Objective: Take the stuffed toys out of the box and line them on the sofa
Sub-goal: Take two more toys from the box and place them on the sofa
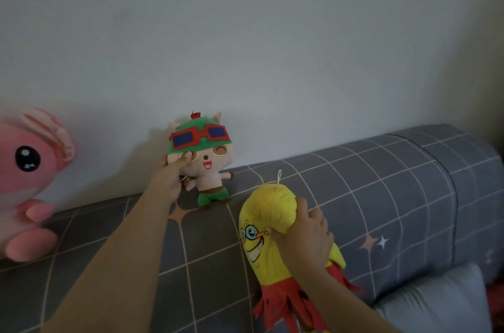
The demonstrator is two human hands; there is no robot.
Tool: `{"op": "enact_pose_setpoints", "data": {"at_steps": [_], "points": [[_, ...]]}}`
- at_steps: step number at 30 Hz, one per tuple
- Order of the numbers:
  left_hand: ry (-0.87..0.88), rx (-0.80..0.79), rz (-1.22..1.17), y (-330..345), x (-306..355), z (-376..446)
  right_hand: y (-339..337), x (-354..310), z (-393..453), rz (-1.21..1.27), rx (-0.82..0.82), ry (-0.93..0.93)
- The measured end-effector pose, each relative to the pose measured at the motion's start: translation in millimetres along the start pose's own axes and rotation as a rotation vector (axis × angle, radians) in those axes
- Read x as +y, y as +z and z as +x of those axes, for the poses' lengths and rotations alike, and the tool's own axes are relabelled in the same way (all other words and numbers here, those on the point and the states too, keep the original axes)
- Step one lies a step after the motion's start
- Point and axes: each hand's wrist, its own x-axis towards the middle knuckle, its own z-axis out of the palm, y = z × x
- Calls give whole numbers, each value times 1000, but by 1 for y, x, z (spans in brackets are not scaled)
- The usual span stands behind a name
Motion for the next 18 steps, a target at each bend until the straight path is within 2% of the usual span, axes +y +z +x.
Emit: {"op": "enact_pose_setpoints", "data": {"at_steps": [12, 15, 18], "points": [[17, 73, 118, 3, 2, 3, 3, 8, 7, 16, -21, 1], [-49, 158, 100, -3, 2, -2, 3, 8, 4, 37, -19, 12], [-24, 252, 177, 4, -1, -32, -4, 11, -4, 93, -23, 22]]}}
